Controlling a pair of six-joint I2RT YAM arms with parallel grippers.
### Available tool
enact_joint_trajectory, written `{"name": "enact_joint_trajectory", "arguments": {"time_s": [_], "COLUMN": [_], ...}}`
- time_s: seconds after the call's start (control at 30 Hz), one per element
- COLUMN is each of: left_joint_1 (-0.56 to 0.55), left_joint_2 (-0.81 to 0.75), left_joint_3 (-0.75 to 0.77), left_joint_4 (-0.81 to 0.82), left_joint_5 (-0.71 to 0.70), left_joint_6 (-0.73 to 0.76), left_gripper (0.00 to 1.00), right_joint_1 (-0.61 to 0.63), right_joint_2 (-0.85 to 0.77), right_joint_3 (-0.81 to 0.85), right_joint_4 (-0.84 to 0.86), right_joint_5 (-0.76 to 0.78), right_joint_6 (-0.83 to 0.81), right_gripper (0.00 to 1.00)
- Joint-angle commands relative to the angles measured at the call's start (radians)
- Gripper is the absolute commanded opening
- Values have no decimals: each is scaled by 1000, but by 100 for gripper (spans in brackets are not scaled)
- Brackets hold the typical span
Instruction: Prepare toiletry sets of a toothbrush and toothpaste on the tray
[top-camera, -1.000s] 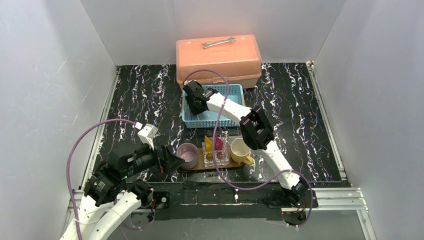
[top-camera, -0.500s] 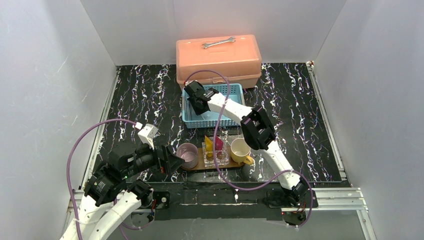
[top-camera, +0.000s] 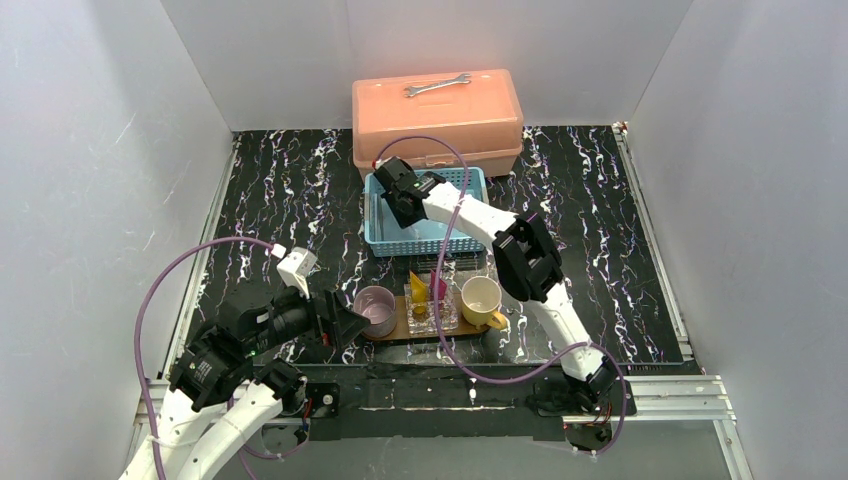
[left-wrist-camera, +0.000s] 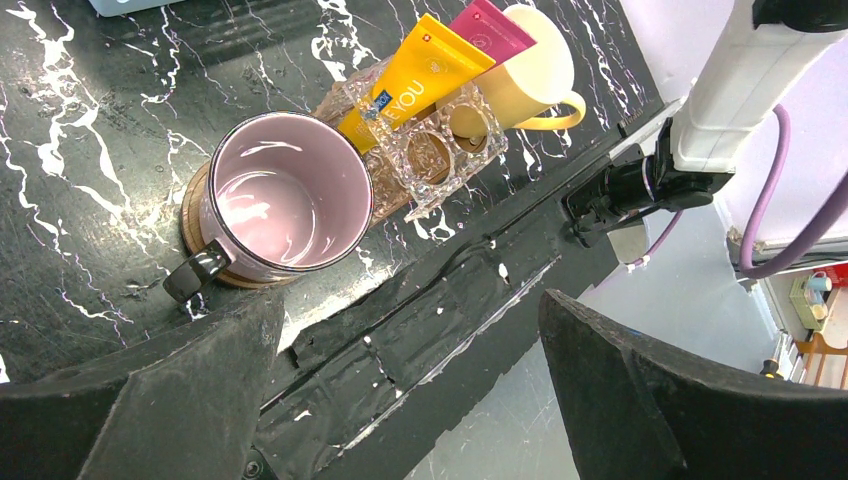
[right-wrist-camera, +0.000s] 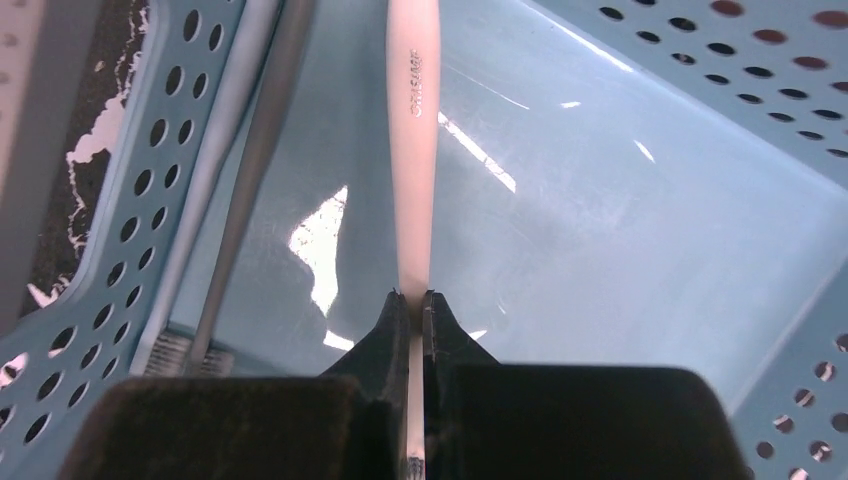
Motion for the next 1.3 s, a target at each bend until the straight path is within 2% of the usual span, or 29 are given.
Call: {"name": "enact_joint_trajectory", "arguments": {"time_s": [0.0, 0.57, 0.97, 1.27], "left_joint_1": [0, 0, 0, -2], "left_joint_2": [12, 14, 12, 19], "left_joint_3": [-6, -5, -2, -3], "left_joint_4": [12, 12, 12, 52], "left_joint_5": [3, -2, -5, 28], "left_joint_6": [10, 8, 4, -31], "left_gripper": [98, 98, 98, 98], "right_joint_1": [-7, -7, 0, 3], "right_joint_2": [-114, -326, -536, -742], "right_joint_3": [-15, -130, -265, -479], "right_joint_4": [26, 148, 268, 425], "right_joint_5": [27, 20, -89, -252], "right_joint_6": [-14, -21, 33, 136], "right_gripper": [1, 1, 1, 1]}}
